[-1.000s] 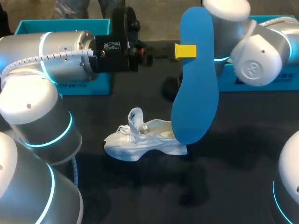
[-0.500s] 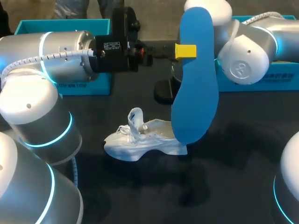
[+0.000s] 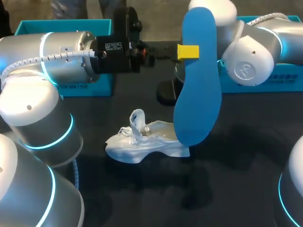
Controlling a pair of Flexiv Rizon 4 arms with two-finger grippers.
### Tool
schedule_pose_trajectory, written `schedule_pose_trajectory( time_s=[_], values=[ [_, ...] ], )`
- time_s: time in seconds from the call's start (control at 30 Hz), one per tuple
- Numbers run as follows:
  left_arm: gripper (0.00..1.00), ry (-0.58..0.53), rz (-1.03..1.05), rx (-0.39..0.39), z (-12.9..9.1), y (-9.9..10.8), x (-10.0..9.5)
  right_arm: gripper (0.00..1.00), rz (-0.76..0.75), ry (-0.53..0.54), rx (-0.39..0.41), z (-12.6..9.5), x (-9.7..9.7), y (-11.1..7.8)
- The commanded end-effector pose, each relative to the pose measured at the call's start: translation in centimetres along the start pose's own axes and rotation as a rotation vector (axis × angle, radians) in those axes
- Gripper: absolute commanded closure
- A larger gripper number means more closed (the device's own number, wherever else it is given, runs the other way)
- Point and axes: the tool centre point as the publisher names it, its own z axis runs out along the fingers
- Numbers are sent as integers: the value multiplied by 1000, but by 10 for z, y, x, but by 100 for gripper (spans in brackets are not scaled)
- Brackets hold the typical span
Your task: Take the shoe out of the shoebox, open the shoe tongue, remove and reinsert the insole, then place the shoe into the shoebox
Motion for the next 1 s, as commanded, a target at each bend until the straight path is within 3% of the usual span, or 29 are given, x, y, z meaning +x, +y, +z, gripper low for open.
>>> schedule_pose_trajectory(
  time_s=[0.03,0.17,0.4,0.7,1.0],
  values=[
    [100,-2,0,1,1,1,0,0,0,-3,0,0,1,-1],
    [100,-2,0,1,1,1,0,0,0,-3,0,0,1,-1],
    [100,-2,0,1,1,1,0,0,-3,-21,40,6,-19,10],
    [100,-2,0,1,1,1,0,0,10,-18,78,34,-32,18],
    [100,-2,0,1,1,1,0,0,13,-15,64,61,-42,24]
  ],
)
